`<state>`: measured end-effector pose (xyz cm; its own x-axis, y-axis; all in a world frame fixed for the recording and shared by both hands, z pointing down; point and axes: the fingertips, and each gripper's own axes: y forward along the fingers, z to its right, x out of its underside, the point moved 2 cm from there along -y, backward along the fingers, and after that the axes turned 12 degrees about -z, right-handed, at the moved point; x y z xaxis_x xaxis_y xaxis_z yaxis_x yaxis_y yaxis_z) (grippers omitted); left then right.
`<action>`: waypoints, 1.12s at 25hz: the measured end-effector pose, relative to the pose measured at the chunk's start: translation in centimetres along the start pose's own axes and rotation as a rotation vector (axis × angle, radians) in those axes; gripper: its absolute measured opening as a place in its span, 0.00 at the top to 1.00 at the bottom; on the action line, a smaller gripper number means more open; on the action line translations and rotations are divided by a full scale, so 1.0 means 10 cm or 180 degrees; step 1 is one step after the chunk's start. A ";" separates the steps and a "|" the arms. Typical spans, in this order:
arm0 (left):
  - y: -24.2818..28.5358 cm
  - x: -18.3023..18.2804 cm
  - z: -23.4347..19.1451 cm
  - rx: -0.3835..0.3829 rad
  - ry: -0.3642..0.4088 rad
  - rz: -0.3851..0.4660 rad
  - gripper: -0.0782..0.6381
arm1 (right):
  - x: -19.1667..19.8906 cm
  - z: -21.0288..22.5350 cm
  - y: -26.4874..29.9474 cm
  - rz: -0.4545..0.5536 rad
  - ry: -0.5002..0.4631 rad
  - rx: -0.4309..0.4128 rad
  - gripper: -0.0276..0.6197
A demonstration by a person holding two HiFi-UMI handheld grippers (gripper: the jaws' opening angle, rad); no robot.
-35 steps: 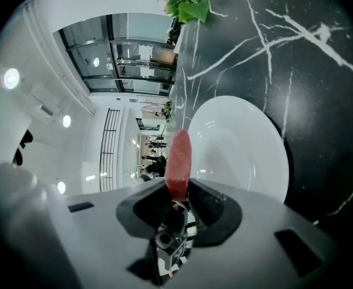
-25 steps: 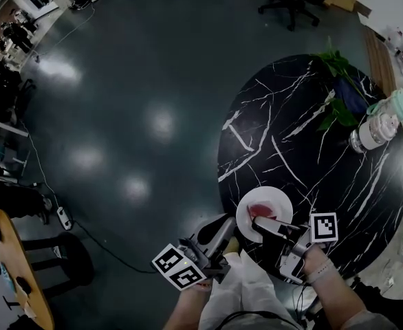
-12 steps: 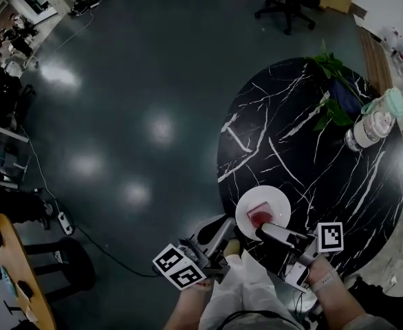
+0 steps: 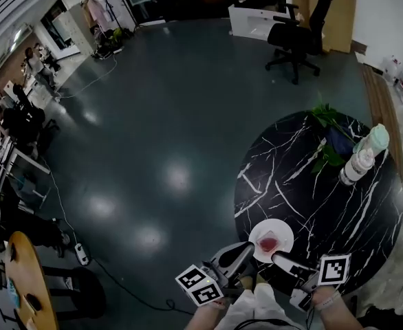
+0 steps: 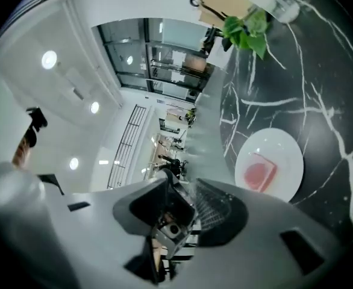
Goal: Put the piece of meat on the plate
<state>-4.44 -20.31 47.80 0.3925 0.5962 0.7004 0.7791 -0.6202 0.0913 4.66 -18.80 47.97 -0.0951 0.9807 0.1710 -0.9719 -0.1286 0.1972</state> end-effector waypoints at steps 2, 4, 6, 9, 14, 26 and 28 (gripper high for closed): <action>0.00 -0.03 0.09 0.0048 0.0065 -0.0036 0.88 | 0.04 -0.02 -0.07 -0.0064 -0.0332 0.0305 0.82; 0.01 -0.04 0.17 0.0091 0.0126 -0.0064 0.88 | 0.06 -0.03 -0.14 -0.0111 -0.0616 0.0534 0.89; 0.02 -0.05 0.25 0.0126 0.0162 -0.0084 0.88 | 0.08 -0.09 -0.19 -0.0092 -0.0792 0.0643 0.92; 0.04 -0.03 0.34 0.0166 0.0163 -0.0086 0.88 | 0.10 -0.15 -0.26 -0.0001 -0.0910 0.0698 0.94; 0.09 -0.10 0.38 0.0191 0.0214 -0.0032 0.88 | 0.06 -0.21 -0.32 0.0059 -0.1161 0.0847 0.94; -0.09 -0.25 0.25 0.0013 0.0218 0.0160 0.88 | 0.02 -0.20 -0.33 0.0068 -0.1289 0.0954 0.94; -0.15 -0.29 0.21 -0.0035 0.0244 0.0182 0.88 | 0.01 -0.20 -0.32 0.0071 -0.1286 0.0951 0.94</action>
<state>-5.69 -20.07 44.15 0.3973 0.5190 0.7568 0.7509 -0.6579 0.0570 7.34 -17.98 45.40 0.0332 0.8493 0.5268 -0.8608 -0.2435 0.4469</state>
